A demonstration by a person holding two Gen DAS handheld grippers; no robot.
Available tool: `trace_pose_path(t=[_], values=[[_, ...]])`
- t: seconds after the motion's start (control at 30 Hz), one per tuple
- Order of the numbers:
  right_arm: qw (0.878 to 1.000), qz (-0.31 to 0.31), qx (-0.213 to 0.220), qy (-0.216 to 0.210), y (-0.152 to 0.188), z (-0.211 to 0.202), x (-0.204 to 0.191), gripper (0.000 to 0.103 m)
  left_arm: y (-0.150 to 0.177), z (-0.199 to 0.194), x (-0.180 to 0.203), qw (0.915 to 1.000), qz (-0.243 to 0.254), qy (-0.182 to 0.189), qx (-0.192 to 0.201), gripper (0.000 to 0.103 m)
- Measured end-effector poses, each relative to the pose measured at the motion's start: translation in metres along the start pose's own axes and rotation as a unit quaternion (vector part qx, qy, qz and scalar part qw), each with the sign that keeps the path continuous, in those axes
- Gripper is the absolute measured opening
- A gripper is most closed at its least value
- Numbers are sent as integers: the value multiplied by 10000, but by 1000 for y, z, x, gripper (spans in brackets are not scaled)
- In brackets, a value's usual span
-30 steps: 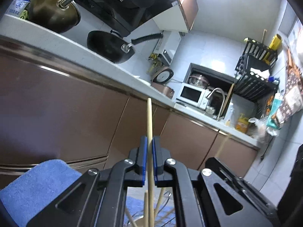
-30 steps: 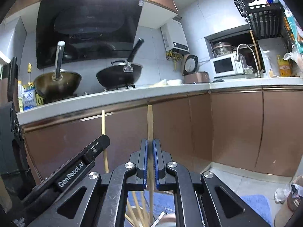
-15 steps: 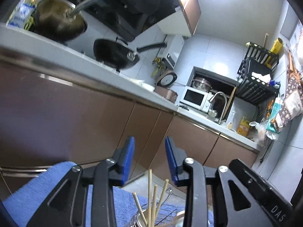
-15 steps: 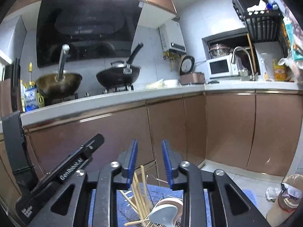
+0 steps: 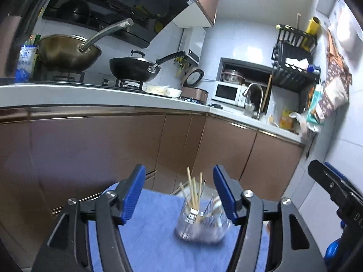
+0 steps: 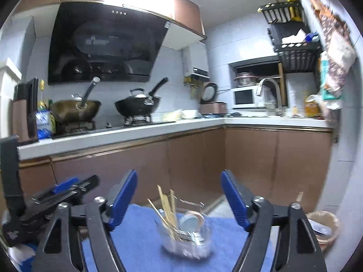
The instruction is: Organize utensils
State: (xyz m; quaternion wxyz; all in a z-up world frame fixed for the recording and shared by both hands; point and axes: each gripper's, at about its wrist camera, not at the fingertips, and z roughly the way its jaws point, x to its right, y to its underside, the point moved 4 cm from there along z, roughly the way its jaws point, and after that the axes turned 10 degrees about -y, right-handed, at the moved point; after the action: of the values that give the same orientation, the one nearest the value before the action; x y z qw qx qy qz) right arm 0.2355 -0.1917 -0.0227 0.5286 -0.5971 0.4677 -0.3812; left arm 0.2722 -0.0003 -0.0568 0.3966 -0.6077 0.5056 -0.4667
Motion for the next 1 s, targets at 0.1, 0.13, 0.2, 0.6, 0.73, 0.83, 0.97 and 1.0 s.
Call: trace_pose_path(t=[0.1, 0.13, 0.2, 0.6, 0.73, 0.83, 0.97, 1.0], values=[[9992, -110, -128, 364, 9, -26, -12, 91, 6, -27, -10, 9998, 153, -83, -58, 65], [9986, -150, -155, 478, 11, -33, -16, 92, 7, -34, -14, 9998, 177, -100, -75, 66], [9973, -233, -209, 664, 16, -47, -23, 93, 8, -50, -21, 9994, 247, -198, -109, 66], [9927, -449, -196, 1103, 36, -117, -55, 103, 14, -118, -56, 9951, 324, -924, 163, 76], [9928, -416, -146, 1118, 36, -132, -61, 103, 15, -130, -65, 9948, 310, -960, 129, 76], [9926, -419, -95, 1139, 36, -142, -65, 103, 15, -136, -71, 9933, 349, -1090, 138, 76], [9924, -421, -39, 1152, 33, -152, -69, 103, 15, -147, -78, 9932, 348, -1101, 177, 76], [9924, -421, -33, 1152, 32, -154, -69, 103, 15, -151, -79, 9931, 344, -1102, 198, 76]])
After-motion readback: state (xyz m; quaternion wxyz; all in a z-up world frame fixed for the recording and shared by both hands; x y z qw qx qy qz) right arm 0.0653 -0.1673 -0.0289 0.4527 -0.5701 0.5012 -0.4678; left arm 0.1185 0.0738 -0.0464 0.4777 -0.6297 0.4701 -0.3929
